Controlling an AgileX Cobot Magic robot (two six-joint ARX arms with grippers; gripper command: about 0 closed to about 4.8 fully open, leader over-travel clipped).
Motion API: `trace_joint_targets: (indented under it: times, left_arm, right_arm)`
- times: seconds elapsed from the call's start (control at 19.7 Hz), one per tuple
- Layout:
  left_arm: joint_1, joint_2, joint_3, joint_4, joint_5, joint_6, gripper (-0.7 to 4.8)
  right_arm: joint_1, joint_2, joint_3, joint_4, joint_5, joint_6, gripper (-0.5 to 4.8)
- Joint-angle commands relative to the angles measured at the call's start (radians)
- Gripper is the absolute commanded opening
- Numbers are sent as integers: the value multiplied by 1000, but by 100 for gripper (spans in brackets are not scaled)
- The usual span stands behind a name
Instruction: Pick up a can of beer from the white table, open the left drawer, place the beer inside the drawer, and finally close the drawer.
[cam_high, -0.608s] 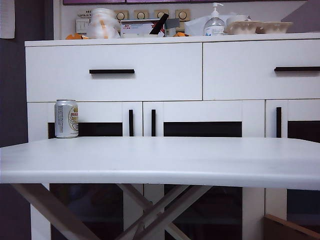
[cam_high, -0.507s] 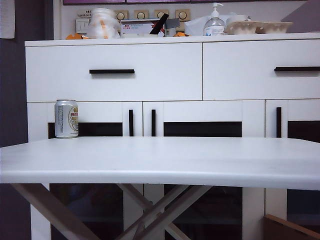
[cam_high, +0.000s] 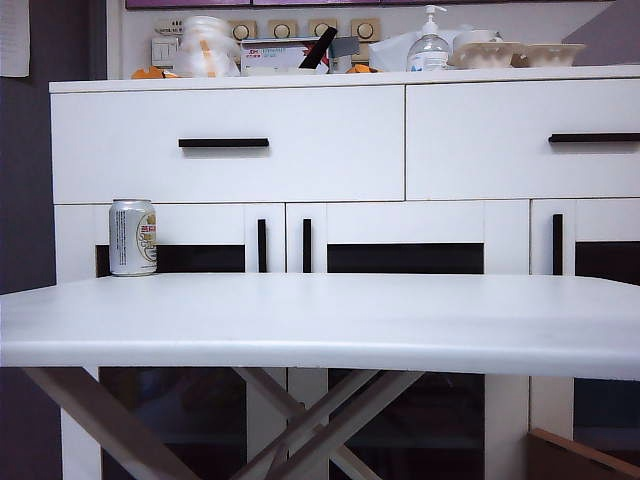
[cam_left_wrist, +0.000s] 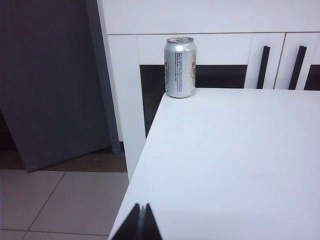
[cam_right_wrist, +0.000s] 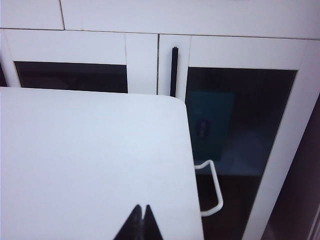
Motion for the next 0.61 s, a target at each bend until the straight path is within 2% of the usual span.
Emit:
trace_joint_targets:
  times: [0.05,0.25,0.46,0.61]
  left_arm:
    - [-2,0,8,7,-13,-60,-5]
    - [-2,10,79,-80,-86,-181,-5]
    - [-2,104,175,-82,-92,-187,-5]
    - [-2,237,277,-45,-89,-174,-5]
  right_arm:
    - [2,-1,84,-10,-2,36,-1]
    - [2,17,244,-59,8,36,-2]
    - [2,138,442,-167,-6,37,-2]
    - [2,268,594,-169,-76,37,-1]
